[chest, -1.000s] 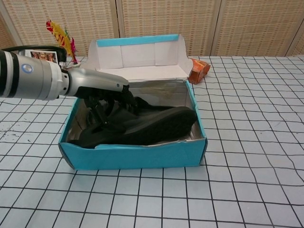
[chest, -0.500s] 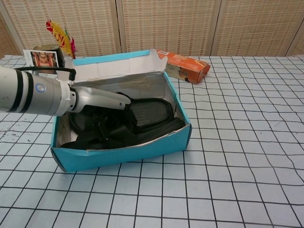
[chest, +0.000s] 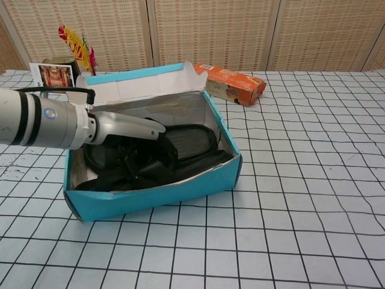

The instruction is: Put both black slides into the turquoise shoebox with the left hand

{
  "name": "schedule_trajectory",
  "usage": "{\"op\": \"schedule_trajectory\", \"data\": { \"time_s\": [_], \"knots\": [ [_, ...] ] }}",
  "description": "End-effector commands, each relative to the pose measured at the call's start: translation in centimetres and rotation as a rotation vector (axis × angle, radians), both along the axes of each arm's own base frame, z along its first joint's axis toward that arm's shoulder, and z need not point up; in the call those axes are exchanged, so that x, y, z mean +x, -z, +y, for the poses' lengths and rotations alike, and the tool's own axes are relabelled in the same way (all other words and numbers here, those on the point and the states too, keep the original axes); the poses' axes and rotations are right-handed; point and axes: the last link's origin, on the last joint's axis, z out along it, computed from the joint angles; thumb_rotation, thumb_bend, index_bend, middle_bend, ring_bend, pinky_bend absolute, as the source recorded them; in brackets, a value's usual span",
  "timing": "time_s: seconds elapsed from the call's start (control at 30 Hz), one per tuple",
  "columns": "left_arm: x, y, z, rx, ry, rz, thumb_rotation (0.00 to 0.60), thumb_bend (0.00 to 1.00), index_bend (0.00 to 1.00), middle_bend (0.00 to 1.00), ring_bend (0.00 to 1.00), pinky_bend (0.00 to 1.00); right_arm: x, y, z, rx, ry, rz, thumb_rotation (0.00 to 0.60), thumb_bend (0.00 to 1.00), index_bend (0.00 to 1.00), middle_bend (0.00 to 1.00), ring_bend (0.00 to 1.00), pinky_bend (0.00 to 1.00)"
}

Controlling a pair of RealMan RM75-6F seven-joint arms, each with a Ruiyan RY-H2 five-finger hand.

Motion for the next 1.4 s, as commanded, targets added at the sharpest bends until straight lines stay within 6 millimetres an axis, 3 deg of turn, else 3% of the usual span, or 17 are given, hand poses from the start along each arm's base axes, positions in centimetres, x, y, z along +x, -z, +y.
{"op": "schedule_trajectory", "data": {
  "time_s": [0.03,0.33,0.8,1.4],
  "knots": [
    [0.3,-0.6,-0.1,-0.004,-0.043,-0.073,0.6,0.5,0.0,0.02,0.02,0.17,0.0,0.0,0.0,0.001,-0.001,0.0,0.6,0.18,0.0,0.0,0.0,0.0],
    [0.0,-2.0,0.0,0.0,-0.065,-0.168,0.6,0.47,0.0,0.0,0.0,0.06,0.1,-0.1,0.2,-0.002,-0.004,-0.002,0.6,0.18,0.0,0.0,0.0,0.0],
    [-0.4,-2.9,0.2,0.003,-0.074,-0.264,0.6,0.44,0.0,0.0,0.0,0.03,0.1,0.0,0.2,-0.002,-0.005,0.0,0.6,0.18,0.0,0.0,0.0,0.0],
    [-2.4,-0.6,0.7,0.002,-0.075,-0.2,0.6,0.44,0.0,0.0,0.0,0.03,0.1,0.0,0.1,-0.003,-0.005,0.002,0.6,0.18,0.0,0.0,0.0,0.0]
  ]
}}
